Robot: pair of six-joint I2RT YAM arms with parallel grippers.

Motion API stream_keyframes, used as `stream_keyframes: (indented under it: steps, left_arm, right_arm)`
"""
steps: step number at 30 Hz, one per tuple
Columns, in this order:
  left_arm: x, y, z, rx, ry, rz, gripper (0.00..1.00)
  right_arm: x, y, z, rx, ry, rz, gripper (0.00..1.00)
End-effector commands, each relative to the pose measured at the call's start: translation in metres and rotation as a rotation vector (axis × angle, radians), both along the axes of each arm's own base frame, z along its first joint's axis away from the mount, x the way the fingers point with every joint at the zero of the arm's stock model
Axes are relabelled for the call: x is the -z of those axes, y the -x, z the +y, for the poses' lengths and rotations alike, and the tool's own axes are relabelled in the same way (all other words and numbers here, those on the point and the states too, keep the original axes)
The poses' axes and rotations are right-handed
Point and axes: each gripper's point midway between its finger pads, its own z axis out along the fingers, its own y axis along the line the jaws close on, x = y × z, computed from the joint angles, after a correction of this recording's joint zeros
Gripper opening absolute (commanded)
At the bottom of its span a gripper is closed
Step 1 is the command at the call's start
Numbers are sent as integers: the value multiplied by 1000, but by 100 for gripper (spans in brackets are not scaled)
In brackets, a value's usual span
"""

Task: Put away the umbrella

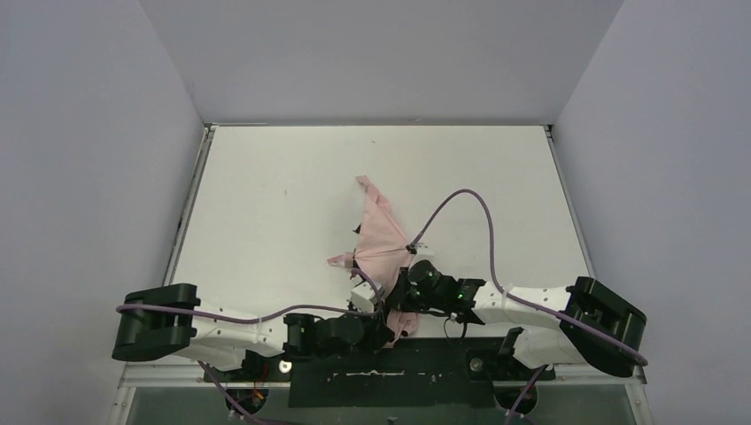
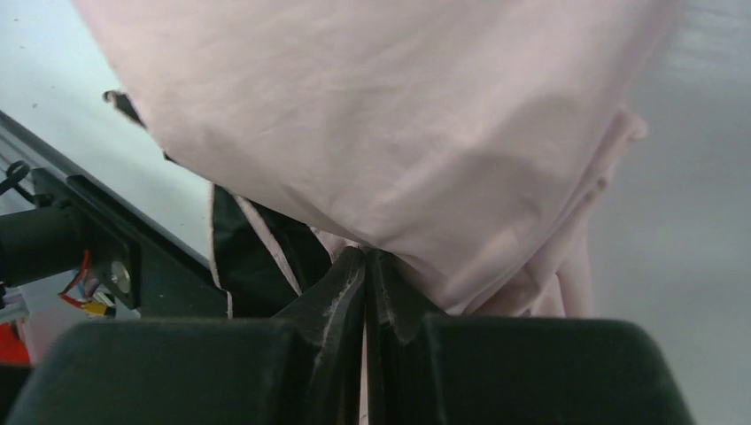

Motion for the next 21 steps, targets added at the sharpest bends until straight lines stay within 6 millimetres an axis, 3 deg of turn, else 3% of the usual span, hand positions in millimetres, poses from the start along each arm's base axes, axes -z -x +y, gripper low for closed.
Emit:
stream_keyframes:
  steps: [1,4,7,12,14,16,21]
  left_arm:
    - [-61,7,-13,46,38,-89,28]
    - [-90,4,-4,36,60,-117,40]
    - [-122,-15,16,-40,75,-163,52]
    - [-178,-79,59,-242,86,-154,62]
    - [-190,-116,78,-336,73,-112,65]
    - [-199,-142,87,-373,72,-57,67]
    - [-214,-198,84,-369,101,58,71]
  right_arm:
    - [20,-6,-15,53,69,-35,0]
    - [35,-5,-23,48,126,-28,0]
    - [48,0,-33,49,175,-16,0]
    - [72,6,-57,65,310,8,0]
    - [76,8,-62,81,317,10,0]
    - [78,9,-67,102,324,13,0]
    - [79,9,-71,116,334,8,0]
